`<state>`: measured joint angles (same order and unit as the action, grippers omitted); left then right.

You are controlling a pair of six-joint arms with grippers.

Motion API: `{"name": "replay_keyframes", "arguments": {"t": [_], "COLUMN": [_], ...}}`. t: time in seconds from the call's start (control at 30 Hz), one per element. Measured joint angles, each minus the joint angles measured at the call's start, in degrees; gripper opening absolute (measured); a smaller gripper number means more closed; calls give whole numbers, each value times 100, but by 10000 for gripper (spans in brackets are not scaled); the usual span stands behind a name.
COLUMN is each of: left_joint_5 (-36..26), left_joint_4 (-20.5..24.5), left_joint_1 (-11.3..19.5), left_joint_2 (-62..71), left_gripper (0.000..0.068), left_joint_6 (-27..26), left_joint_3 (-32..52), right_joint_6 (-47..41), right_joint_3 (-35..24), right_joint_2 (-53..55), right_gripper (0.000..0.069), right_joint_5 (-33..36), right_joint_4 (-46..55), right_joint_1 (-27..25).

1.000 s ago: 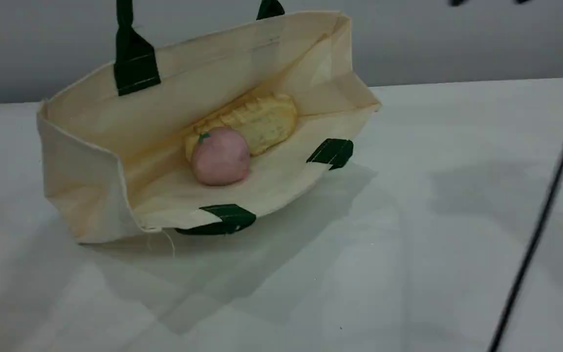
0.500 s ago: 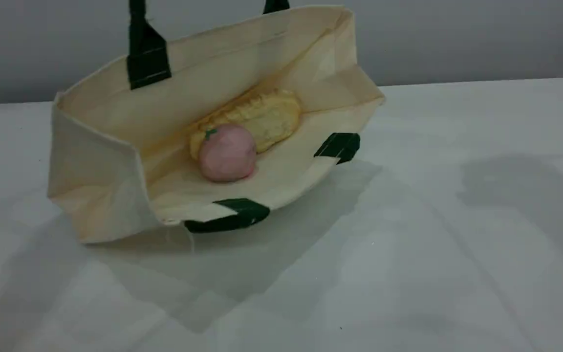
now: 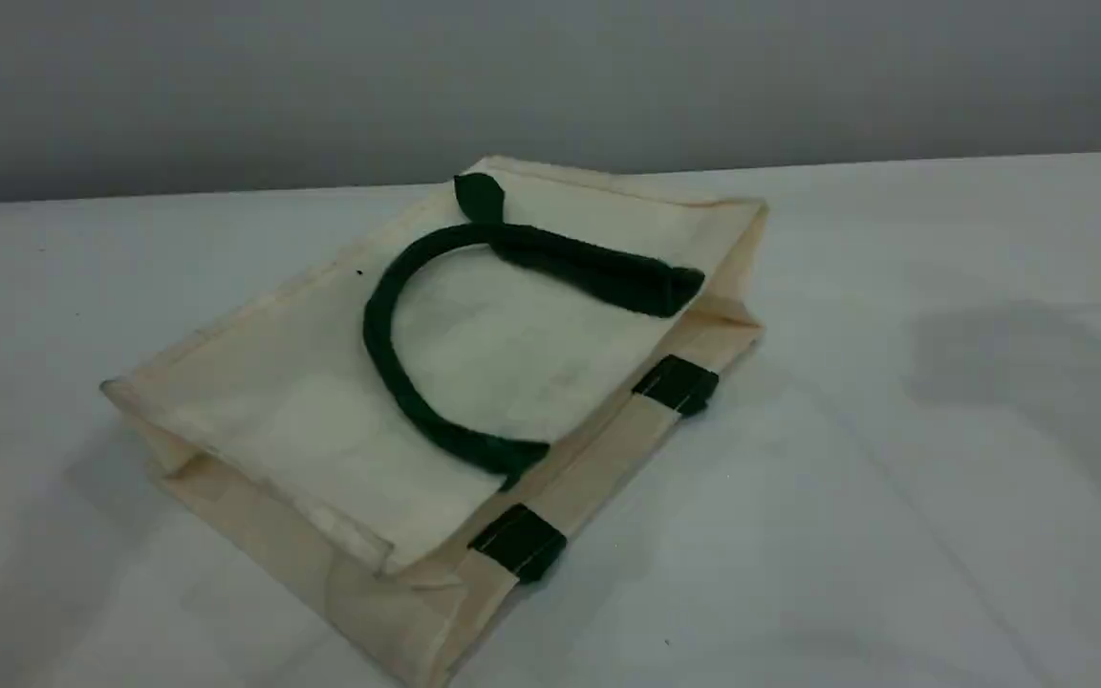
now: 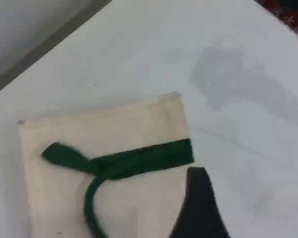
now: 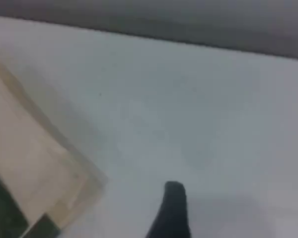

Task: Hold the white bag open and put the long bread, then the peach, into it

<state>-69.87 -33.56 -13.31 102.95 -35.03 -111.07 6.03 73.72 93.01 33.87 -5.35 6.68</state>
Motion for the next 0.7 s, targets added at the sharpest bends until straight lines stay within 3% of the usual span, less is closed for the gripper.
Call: {"name": "replay_keyframes", "arguments": {"t": [0.27,0.4,0.53,0.7], "left_joint_5": [-21,-32,-20,-20], "left_joint_4": [1397,2040,2179,2231], "left_joint_1": [0,0,0,0], "left_joint_2": [-752,-1211,-1613,-2190], "left_gripper": [466,467,467,467], "left_joint_6": [1099,1688,2059,2078], "left_joint_3": [0,5,55,581], "right_joint_6": [-176,-306,-374,-564], "right_joint_3": [852,973,968,962], "right_joint_2": [-814,-1438,-2138,-3062], "right_gripper": [591,591,591,591], "right_joint_5": [1503,2080,2393,3019], "right_joint_4": [-6,-6,-48,-65], "right_joint_1": [0,0,13,13]}}
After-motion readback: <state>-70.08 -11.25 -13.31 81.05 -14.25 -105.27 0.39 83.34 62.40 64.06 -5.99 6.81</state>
